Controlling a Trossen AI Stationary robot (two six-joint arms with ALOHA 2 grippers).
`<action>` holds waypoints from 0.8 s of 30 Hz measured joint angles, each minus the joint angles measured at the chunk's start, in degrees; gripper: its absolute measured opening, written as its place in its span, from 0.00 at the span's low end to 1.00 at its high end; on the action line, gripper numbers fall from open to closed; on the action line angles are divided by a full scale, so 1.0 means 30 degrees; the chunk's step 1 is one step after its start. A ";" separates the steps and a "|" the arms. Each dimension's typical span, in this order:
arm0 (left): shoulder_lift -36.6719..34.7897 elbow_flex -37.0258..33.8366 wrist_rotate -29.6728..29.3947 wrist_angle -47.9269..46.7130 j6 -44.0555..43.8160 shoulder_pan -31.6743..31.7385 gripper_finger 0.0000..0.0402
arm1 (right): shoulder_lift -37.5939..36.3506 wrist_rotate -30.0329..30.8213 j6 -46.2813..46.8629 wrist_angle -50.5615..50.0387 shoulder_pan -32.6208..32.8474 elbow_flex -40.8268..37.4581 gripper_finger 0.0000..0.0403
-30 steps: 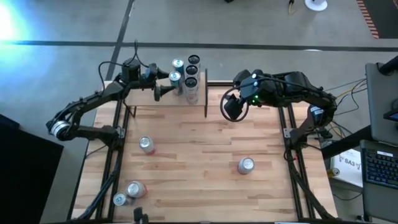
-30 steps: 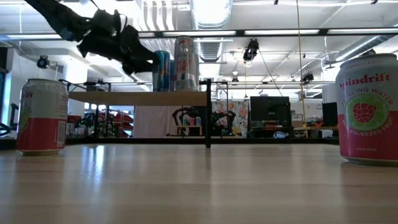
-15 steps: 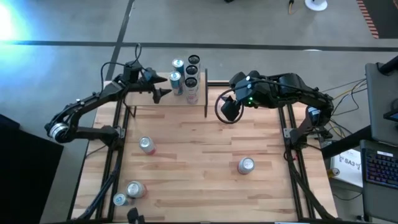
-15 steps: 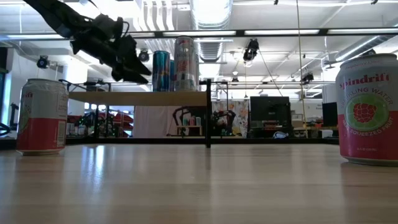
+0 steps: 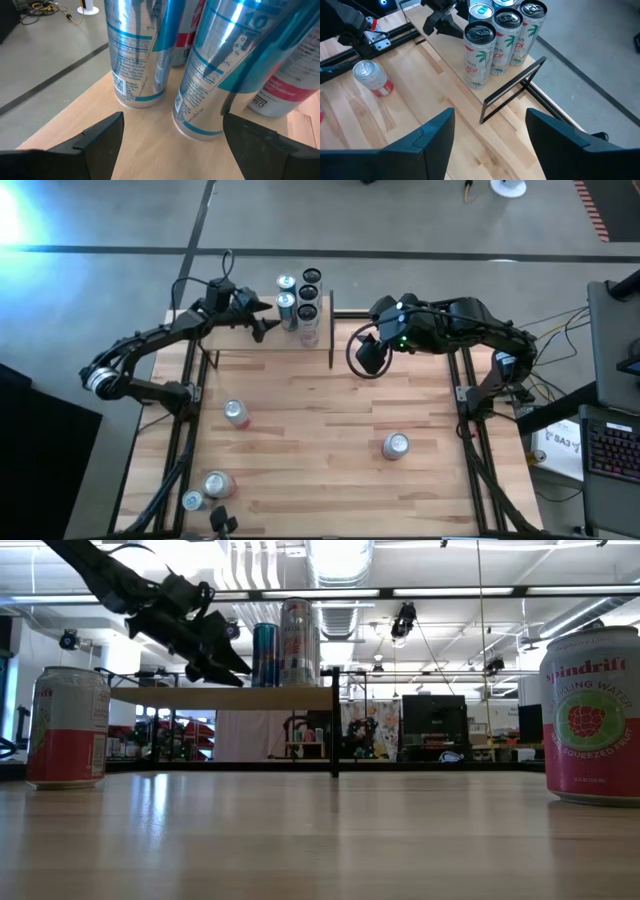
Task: Place canned beverage on shelf
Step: Put the right blue soda can on the shelf aligned with the other blue soda can, then put the blue soda can on the shelf aligned with the other blue soda cans
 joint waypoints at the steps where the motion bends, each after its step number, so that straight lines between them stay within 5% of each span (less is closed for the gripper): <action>1: 0.0037 0.0000 0.0000 -0.0006 -0.0045 0.0000 0.77 | 0.0000 0.0000 0.0000 -0.0001 0.0000 0.0005 0.58; 14: -0.2398 0.0000 0.0148 -0.4093 -0.0121 0.0015 0.77 | -0.0017 0.0022 0.0151 0.0718 -0.0218 -0.0293 0.58; 20: -0.5829 0.0002 0.1016 -0.7604 -0.0319 -0.0112 0.77 | -0.0022 -0.0110 -0.0513 0.5409 -0.0379 -0.2150 0.58; 24: -0.8401 0.0030 0.3255 -1.0359 -0.1817 -0.0117 0.77 | -0.0022 -0.2824 -0.1293 1.0512 -0.0364 -0.3886 0.58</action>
